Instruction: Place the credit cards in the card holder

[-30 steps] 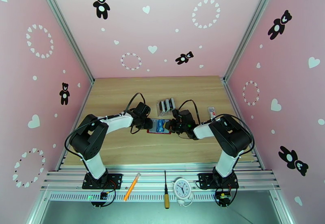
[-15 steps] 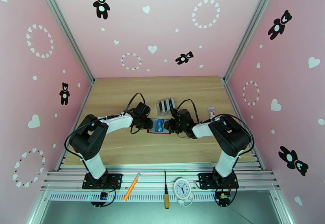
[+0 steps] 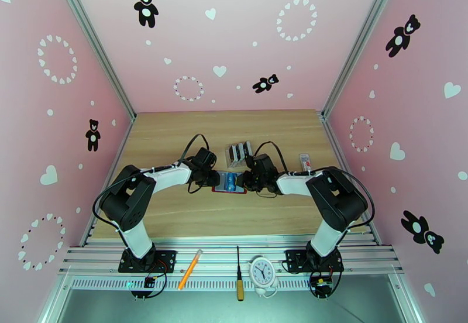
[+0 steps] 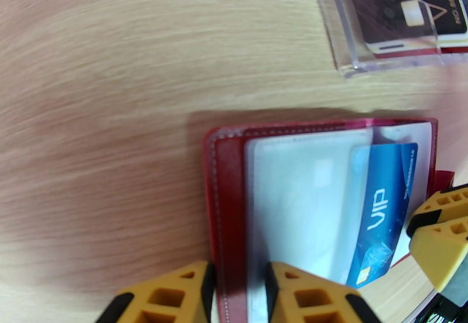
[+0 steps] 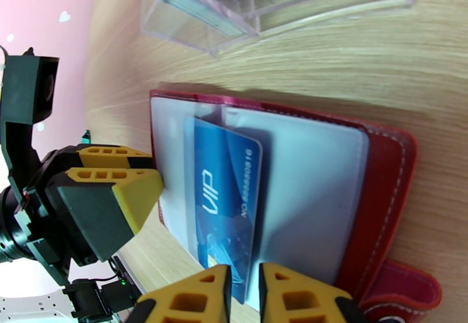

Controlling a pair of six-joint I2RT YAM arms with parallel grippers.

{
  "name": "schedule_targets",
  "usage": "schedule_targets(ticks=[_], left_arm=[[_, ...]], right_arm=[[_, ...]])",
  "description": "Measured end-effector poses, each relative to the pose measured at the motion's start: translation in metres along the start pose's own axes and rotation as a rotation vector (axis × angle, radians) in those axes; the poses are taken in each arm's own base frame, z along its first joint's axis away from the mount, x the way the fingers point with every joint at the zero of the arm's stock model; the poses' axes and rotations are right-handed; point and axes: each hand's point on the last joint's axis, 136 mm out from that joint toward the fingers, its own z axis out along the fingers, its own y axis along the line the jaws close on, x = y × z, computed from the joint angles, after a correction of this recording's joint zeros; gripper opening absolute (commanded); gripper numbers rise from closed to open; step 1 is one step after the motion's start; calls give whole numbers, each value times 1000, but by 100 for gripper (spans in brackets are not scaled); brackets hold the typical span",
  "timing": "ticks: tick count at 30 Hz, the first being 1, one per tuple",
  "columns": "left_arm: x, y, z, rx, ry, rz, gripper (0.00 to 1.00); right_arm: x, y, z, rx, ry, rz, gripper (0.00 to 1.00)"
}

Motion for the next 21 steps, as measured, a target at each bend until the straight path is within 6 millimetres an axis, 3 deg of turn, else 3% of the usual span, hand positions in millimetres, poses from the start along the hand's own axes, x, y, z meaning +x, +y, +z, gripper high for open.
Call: schedule_targets(ticks=[13,21], left_arm=[[1,-3,1,15,-3,-9,32],[2,-5,1,22,-7,-15,32]], right_arm=[[-3,18,2,52,35,-74,22],[-2,18,6,103,60,-104,23]])
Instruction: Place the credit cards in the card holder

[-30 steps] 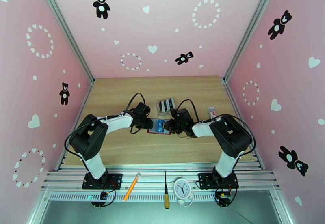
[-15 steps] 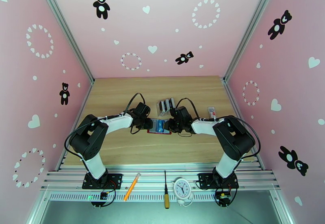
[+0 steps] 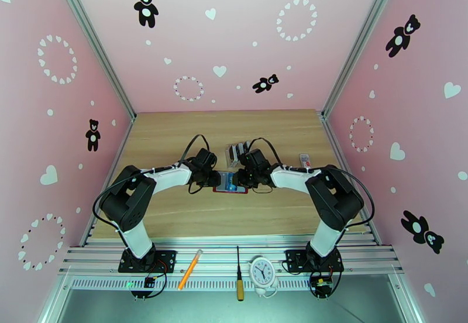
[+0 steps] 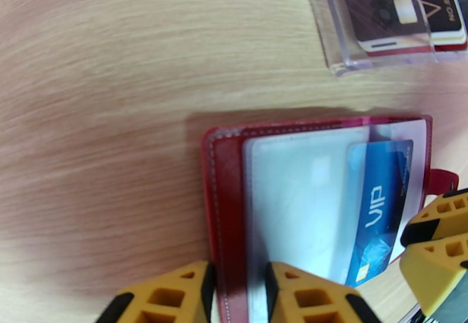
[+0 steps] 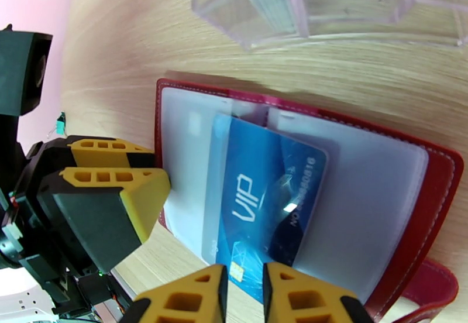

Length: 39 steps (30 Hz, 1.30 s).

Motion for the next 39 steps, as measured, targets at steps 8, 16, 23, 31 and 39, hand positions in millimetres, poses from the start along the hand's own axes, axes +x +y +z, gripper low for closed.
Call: schedule_targets(ticks=[8,16,23,31,39], left_arm=[[0,-2,1,10,-6,-11,32],[0,-4,2,24,-13,-21,32],[1,-5,2,29,-12,-19,32],[3,-9,2,44,-6,-21,32],[3,-9,2,46,-7,-21,32]], right_arm=[[-1,8,5,14,17,-32,24],[-3,16,8,26,22,-59,24],[1,0,-5,134,20,-90,42],[2,-9,-16,203,16,-117,47],[1,-11,-14,217,22,-118,47]])
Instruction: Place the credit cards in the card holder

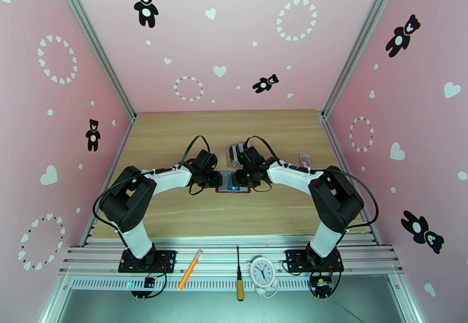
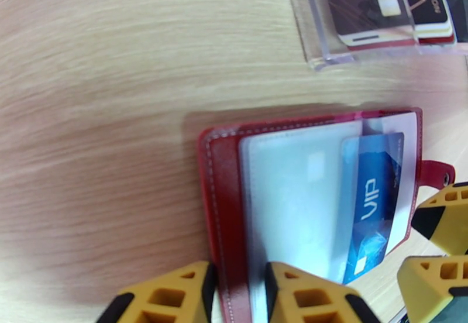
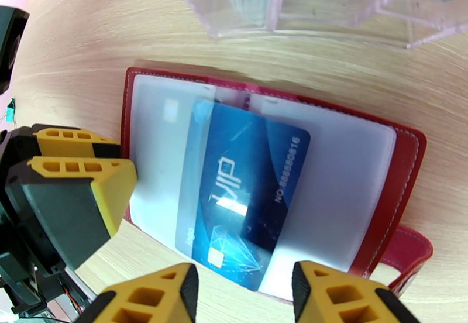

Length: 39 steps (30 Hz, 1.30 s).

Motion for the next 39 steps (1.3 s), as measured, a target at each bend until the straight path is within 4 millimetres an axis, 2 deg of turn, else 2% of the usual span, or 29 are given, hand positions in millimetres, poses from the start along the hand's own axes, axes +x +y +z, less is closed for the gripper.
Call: schedule_targets(ticks=[9,32,39], left_arm=[[0,0,0,3,0,0,32],[0,0,0,6,-2,1,32],[1,-1,0,9,-1,1,32]], right_arm=[[-9,3,9,2,4,-1,47],[-5,-2,16,15,27,6,47],[-8,6,17,1,24,-4,47]])
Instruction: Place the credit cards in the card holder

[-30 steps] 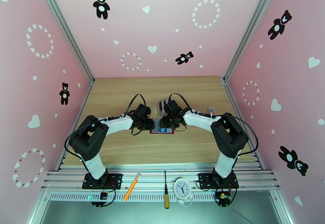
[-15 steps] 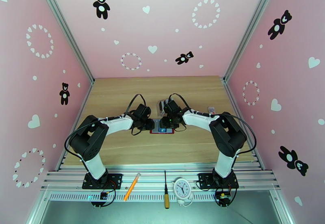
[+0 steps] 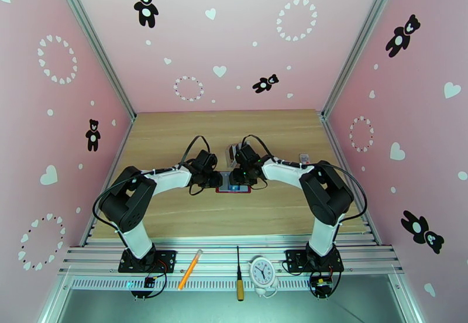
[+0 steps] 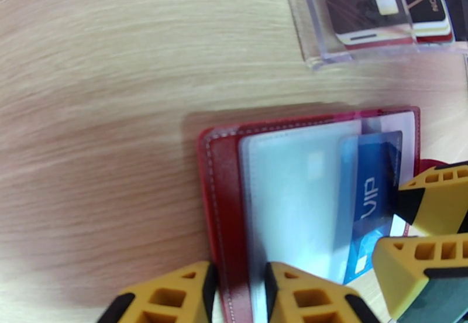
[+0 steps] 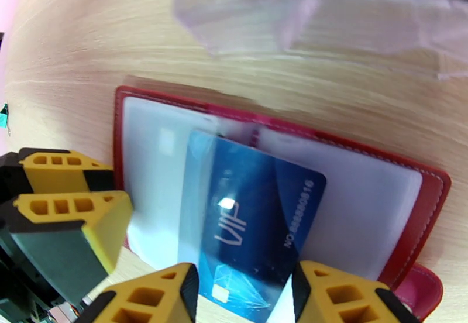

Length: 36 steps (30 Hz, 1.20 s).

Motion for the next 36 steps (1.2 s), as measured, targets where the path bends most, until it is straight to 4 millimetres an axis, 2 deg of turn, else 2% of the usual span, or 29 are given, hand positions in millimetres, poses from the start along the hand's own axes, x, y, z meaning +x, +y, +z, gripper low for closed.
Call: schedule_targets(ticks=[17,22,27,36], left_arm=[[0,-1,0,5,1,-10,31],[2,-1,0,9,2,-17,26],[4,-1,0,13,9,-17,25],[15,-5,-10,6,41,-3,32]], right_arm=[[-4,22,7,-28,7,-34,47],[-3,26,10,-33,13,-38,47],[-3,25,10,-29,15,-37,47],[-5,21,10,-24,12,-17,46]])
